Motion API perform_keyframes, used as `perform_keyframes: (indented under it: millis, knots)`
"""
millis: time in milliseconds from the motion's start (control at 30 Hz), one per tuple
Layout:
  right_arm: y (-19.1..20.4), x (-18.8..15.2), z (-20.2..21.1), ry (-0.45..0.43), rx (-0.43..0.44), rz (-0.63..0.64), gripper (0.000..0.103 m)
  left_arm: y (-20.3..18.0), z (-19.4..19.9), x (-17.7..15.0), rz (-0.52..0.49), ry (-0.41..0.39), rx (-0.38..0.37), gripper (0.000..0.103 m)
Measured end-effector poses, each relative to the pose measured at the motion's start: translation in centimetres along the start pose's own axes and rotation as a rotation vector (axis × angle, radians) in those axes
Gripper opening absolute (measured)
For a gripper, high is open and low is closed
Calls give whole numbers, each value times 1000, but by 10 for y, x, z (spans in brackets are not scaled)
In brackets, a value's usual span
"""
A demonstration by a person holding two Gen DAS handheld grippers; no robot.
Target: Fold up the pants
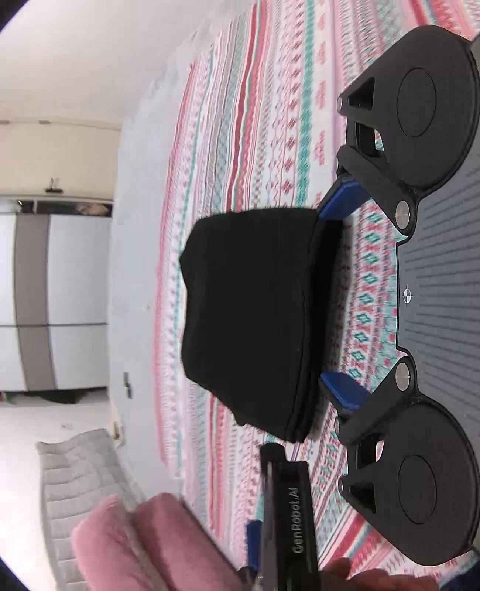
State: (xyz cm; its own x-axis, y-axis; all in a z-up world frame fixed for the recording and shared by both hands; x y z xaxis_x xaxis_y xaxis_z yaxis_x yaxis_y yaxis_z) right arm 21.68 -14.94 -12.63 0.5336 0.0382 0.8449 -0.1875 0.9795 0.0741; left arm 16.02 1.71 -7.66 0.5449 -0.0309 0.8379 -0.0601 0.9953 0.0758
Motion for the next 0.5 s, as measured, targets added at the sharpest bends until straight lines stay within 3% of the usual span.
perform_keyframes:
  millis: [100,200,333,500]
  knots:
    - [-1,-20,26,-2,-25,-48,98,11,15,-22,35,29,-10,103]
    - [6,-35,46,-26,18,-53,103,13,19,-26,30,3,8,103]
    - [10,-30,40,-55,24,23,103,10,2,-27,-33,8,56,103]
    - [-9,-38,26,-16,-10,-65,103,5,-5,-33,4,66,1,103]
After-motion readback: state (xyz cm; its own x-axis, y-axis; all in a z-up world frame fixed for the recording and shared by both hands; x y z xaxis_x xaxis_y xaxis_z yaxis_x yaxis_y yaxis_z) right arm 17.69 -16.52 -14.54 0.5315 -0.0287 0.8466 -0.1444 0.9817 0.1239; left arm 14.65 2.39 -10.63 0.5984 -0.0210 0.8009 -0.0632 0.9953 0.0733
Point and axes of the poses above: each gripper's, at about its wrist camera, not at the fingertips, and z roughly against the way its jaws point, y to its left, x to its top, the point moved 5 cm from there along -z, roughly the way its jaws point, and after that the axes turned 9 degrees about x, right-handed, at the moved point
